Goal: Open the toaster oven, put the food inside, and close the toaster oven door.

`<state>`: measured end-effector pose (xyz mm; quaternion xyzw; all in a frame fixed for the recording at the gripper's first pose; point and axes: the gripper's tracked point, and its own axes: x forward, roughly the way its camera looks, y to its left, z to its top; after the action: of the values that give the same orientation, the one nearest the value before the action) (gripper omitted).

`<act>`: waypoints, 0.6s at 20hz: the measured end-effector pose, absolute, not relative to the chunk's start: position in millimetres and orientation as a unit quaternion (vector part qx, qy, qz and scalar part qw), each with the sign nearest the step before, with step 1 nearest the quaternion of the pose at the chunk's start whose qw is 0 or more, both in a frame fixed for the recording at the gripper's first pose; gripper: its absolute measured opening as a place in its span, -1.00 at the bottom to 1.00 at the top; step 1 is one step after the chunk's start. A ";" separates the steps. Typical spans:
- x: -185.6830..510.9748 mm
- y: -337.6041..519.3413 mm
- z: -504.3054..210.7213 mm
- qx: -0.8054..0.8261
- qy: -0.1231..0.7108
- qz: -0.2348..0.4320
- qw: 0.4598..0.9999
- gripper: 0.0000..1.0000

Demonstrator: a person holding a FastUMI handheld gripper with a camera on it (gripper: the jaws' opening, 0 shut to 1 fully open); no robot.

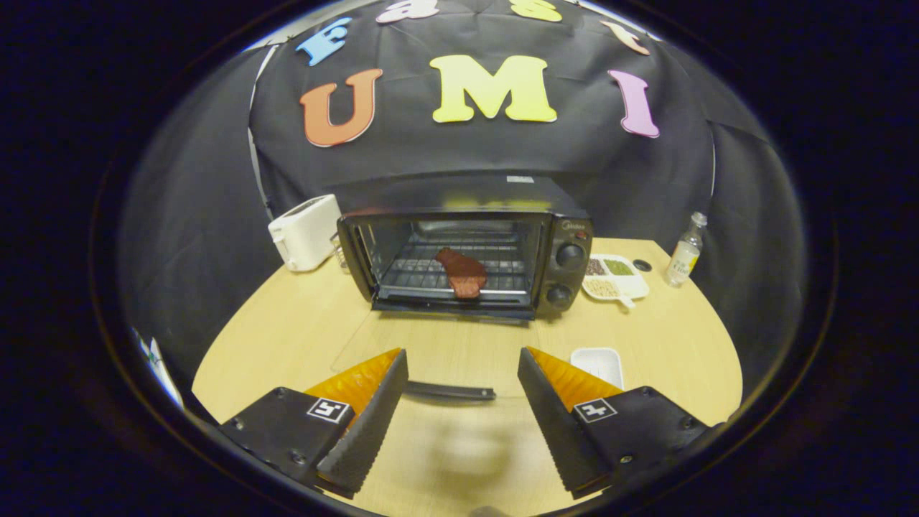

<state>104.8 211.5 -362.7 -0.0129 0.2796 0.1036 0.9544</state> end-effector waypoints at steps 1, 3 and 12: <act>97.8 209.9 -368.4 -0.011 0.286 0.103 0.953 0.97; 84.8 209.7 -384.2 -0.009 0.304 0.105 0.947 0.96; 71.6 227.6 -463.4 -0.007 0.359 0.111 0.927 0.97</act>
<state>71.6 227.6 -463.4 -0.0073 0.3591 0.1112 0.9266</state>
